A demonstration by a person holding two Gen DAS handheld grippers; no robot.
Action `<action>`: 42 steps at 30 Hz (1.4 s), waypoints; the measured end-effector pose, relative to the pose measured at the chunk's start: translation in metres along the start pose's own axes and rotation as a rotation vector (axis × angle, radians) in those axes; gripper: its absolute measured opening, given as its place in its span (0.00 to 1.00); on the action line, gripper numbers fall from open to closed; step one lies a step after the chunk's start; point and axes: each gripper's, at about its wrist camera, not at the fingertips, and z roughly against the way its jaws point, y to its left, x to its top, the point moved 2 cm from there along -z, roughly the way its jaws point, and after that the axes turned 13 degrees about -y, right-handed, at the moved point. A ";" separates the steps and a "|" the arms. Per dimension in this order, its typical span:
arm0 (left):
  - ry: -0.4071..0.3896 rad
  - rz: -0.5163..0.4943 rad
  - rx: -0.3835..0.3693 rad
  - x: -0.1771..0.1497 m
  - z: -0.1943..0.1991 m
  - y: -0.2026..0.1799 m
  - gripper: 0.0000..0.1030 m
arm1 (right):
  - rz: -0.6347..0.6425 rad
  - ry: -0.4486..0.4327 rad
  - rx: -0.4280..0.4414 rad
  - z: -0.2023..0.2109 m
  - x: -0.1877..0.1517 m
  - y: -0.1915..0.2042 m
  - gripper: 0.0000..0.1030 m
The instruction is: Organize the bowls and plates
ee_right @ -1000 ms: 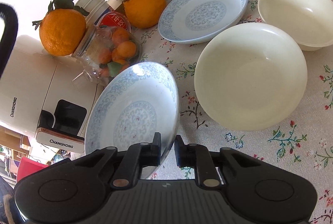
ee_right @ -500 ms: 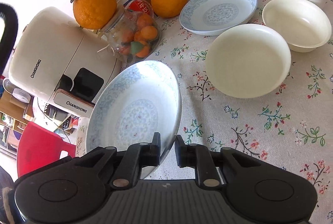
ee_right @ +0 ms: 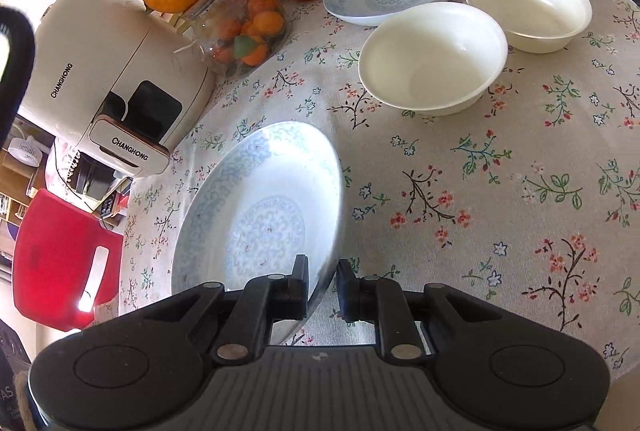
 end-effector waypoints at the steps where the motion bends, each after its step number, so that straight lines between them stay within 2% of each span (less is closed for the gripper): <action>1: 0.007 0.000 0.000 -0.001 -0.001 -0.001 0.10 | 0.004 0.001 -0.008 0.001 -0.001 0.000 0.12; 14: 0.005 -0.097 0.020 -0.013 -0.009 -0.013 0.11 | 0.016 0.016 -0.069 0.000 -0.011 -0.016 0.11; 18: 0.017 -0.096 0.021 -0.012 -0.010 -0.010 0.11 | -0.008 0.041 -0.083 -0.006 -0.013 -0.018 0.11; 30: 0.019 -0.114 -0.005 -0.019 -0.002 -0.019 0.11 | 0.035 -0.027 -0.101 0.012 -0.016 -0.019 0.10; 38: 0.032 -0.190 0.000 -0.034 -0.002 -0.031 0.12 | 0.032 0.007 -0.132 0.010 -0.024 -0.038 0.11; 42: 0.041 -0.174 0.001 -0.033 -0.004 -0.030 0.13 | 0.048 0.009 -0.128 0.010 -0.024 -0.038 0.12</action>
